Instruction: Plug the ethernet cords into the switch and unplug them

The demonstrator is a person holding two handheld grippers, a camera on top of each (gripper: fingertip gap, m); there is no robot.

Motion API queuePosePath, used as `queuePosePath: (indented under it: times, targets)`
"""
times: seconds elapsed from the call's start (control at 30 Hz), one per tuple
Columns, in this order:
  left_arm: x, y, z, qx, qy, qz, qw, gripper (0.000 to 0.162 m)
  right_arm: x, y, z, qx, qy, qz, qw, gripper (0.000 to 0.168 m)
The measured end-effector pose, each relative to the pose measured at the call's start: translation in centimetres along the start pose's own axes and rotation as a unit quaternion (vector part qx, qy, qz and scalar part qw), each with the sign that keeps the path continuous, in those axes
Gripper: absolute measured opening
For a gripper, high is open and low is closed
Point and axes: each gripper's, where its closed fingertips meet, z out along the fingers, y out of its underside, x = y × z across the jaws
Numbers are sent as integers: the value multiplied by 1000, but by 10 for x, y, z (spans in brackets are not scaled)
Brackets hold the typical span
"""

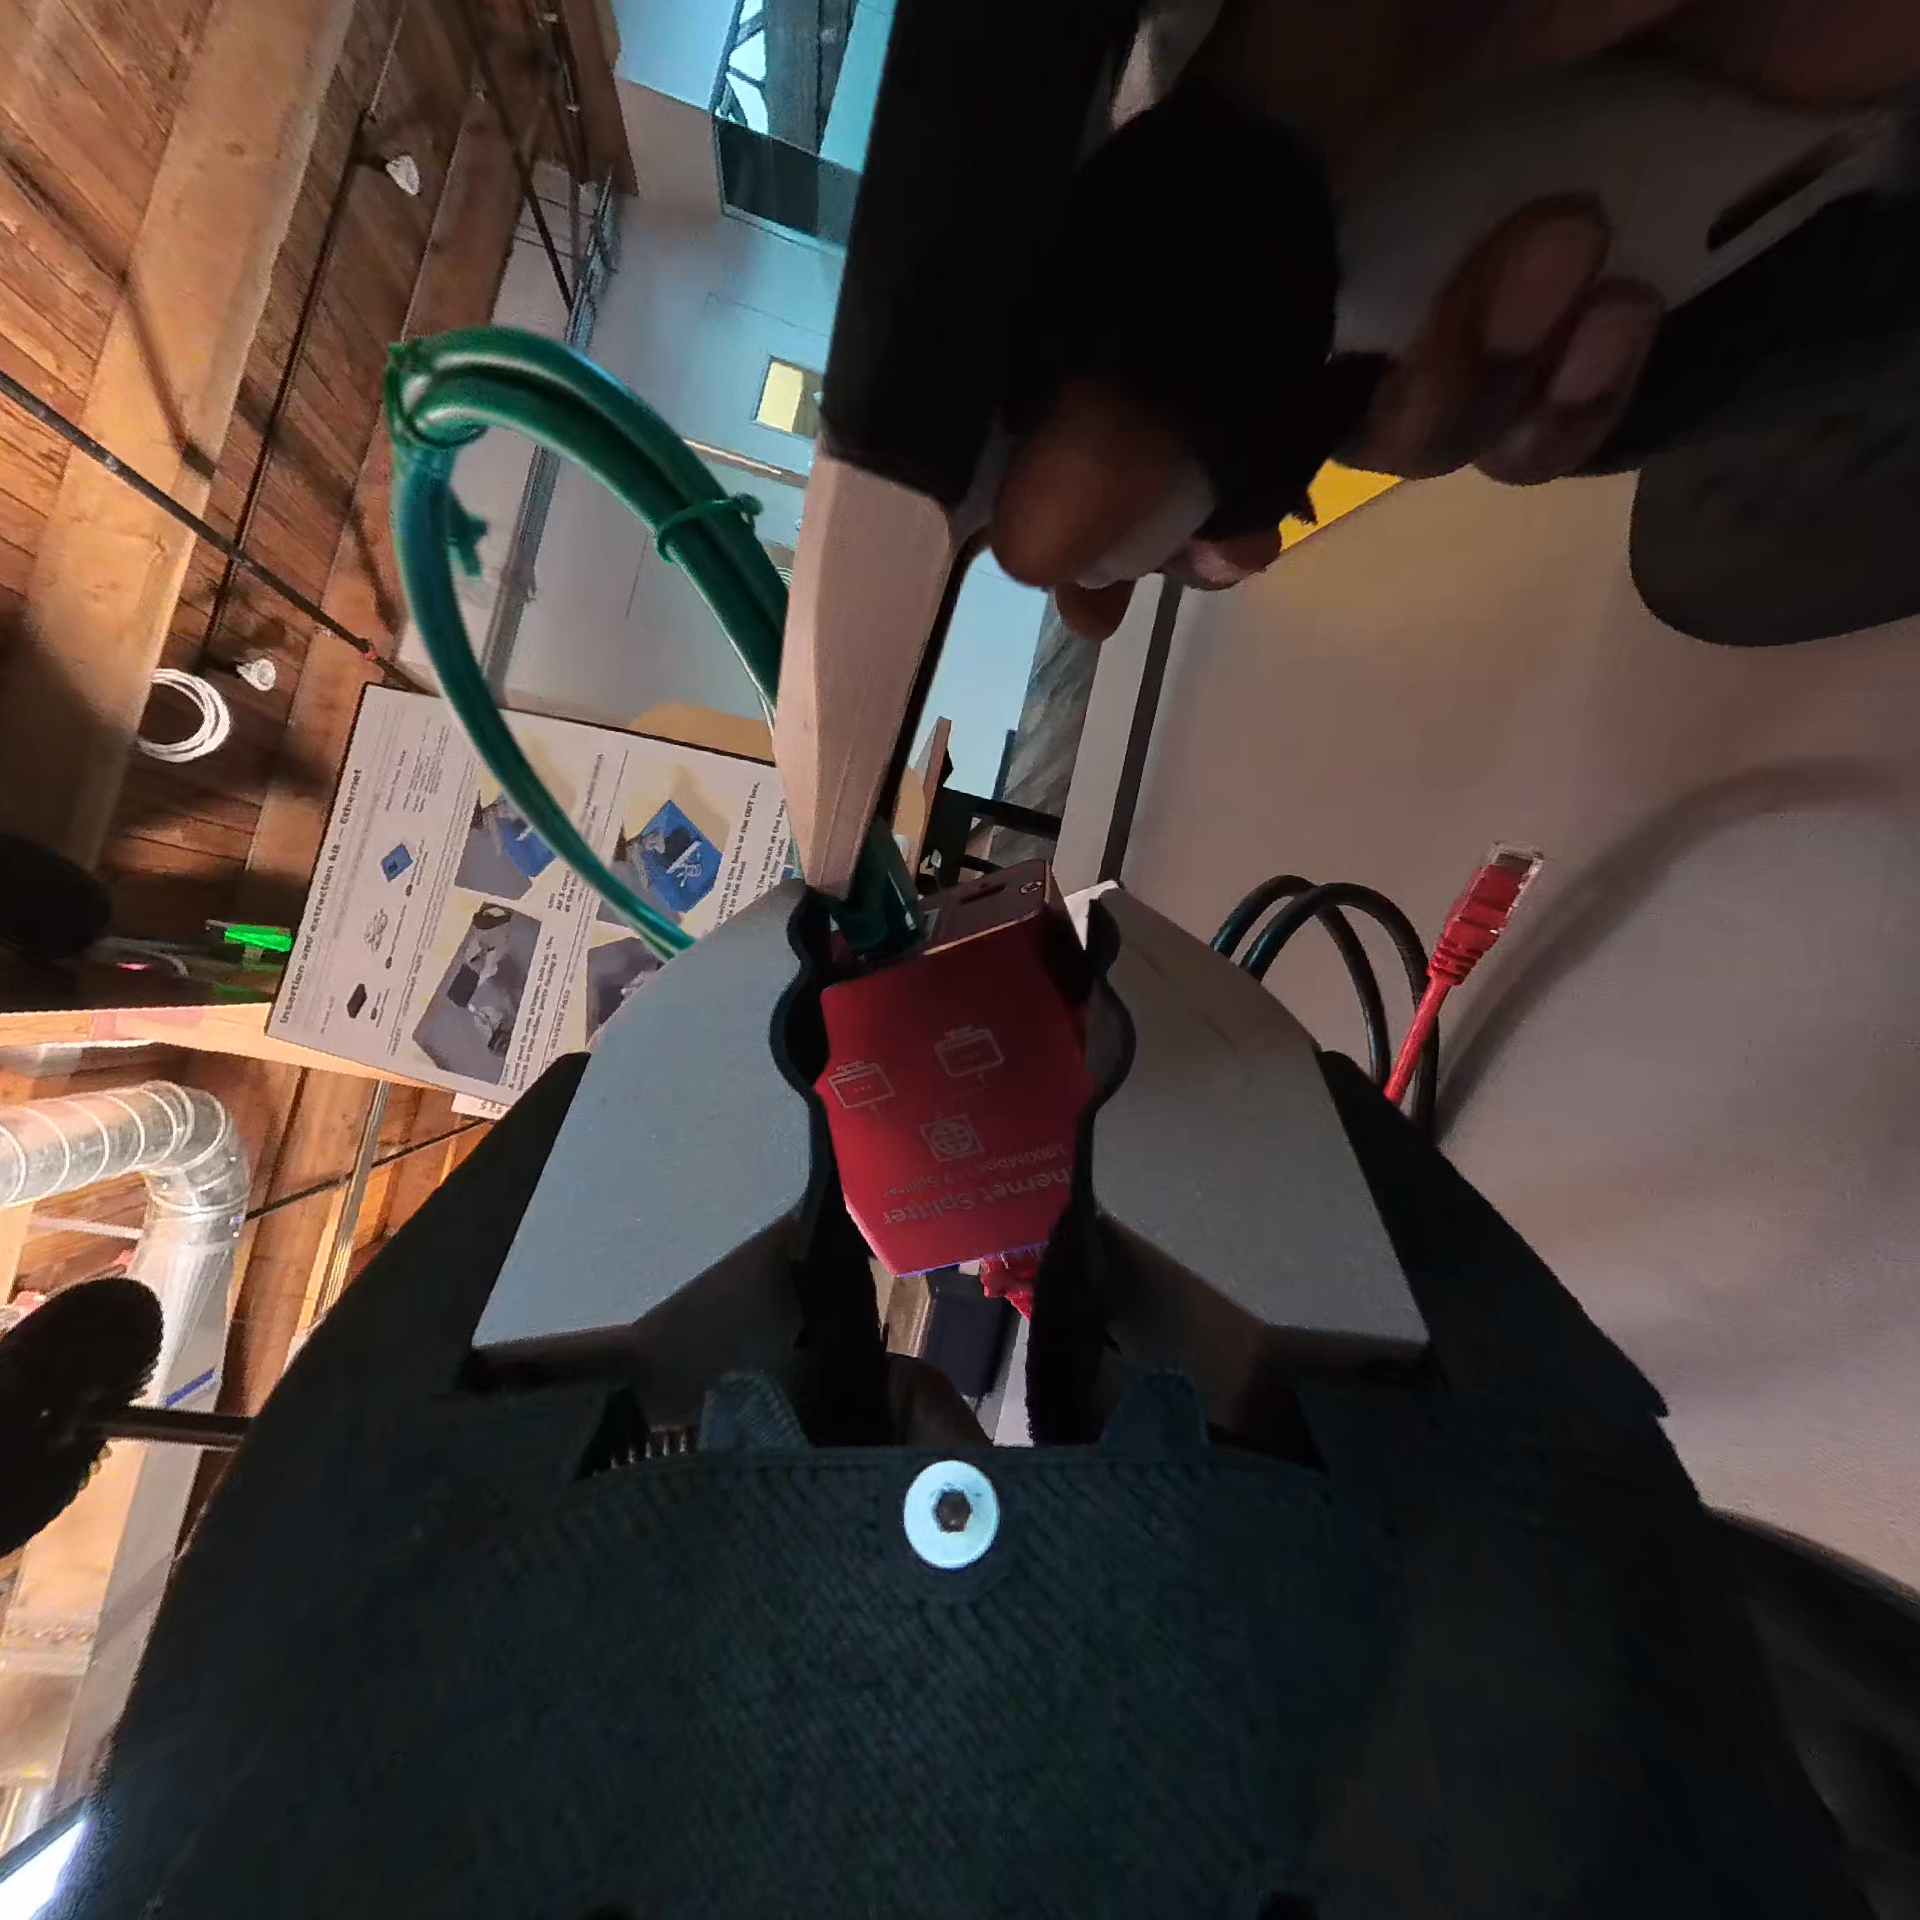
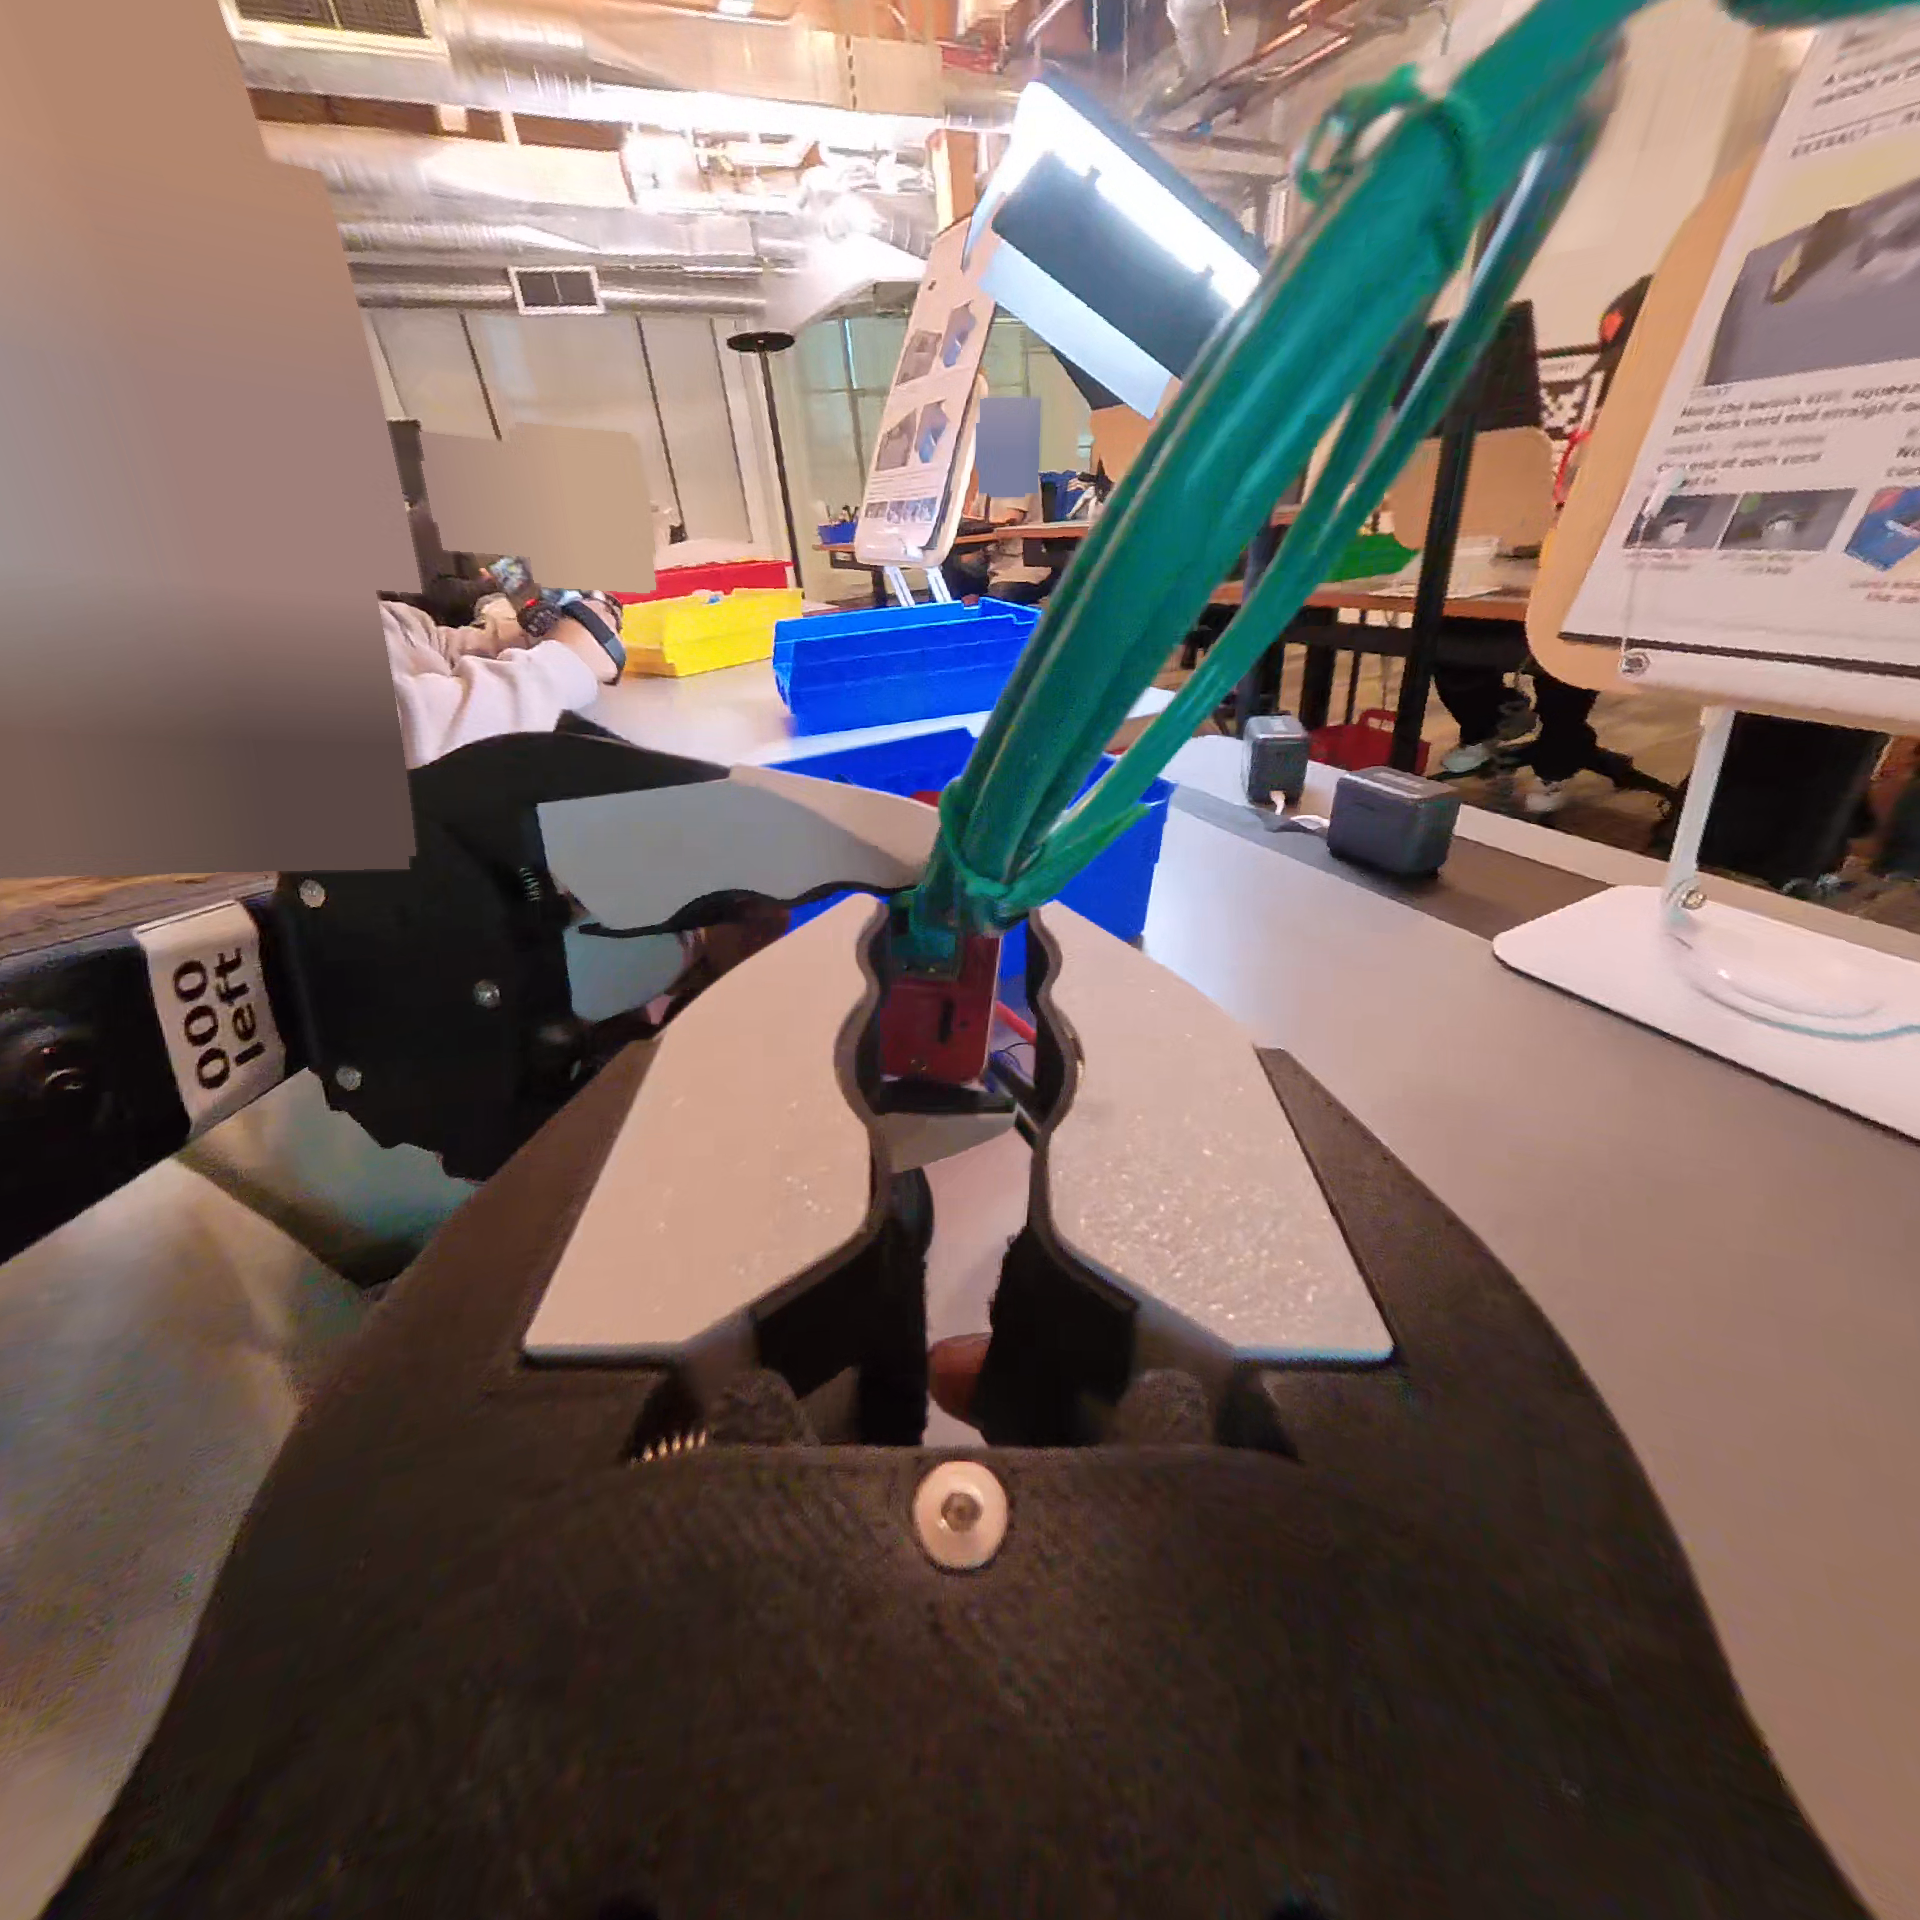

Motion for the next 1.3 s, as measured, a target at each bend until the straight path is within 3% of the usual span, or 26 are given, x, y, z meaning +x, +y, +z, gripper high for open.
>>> queuePosePath:
  times: [0.27, 0.33, 0.4, 0.5, 0.6, 0.67, 0.77, 0.9, 1.0, 1.17, 1.3]
  targets:
    - [0, -7, 2, 33, -3, -41, 999, 47, 1, -1, -4, 27, -17, 15, 999, 19]
    - [-3, -5, 1, 47, -13, -85, 995, 70, 2, 0, -5, 34, -20, 32, 999, 19]
    - [0, -8, 1, 74, -5, -133, 988, 80, 3, 3, -5, 34, -22, 48, 998, 19]
    - [1, -7, 4, 77, -47, -127, 988, 103, 4, 4, -3, 35, -18, 55, 998, 19]
    - [-12, -12, -11, 145, -98, -212, 962, 104, 11, 0, -8, 50, -5, 73, 996, 19]
    - [-5, 8, -3, 99, -73, -250, 960, 107, 14, 1, -11, 54, -6, 95, 994, 19]
    - [12, 29, 13, 46, -39, -217, 974, 105, 13, 3, -12, 61, -14, 119, 991, 18]
    - [14, 35, 20, 24, -39, -141, 989, 76, 10, 5, -12, 59, -15, 125, 990, 18]
    - [12, 33, 20, 21, -1, -104, 994, 75, 12, 5, -17, 57, -19, 133, 989, 18]
    - [-4, 39, 11, -56, 71, 41, 995, 75, 17, 8, -22, 34, -40, 179, 982, 20]
    - [1, 61, -7, -146, 170, 84, 971, 75, 31, 38, -38, -70, -29, 204, 976, 43]
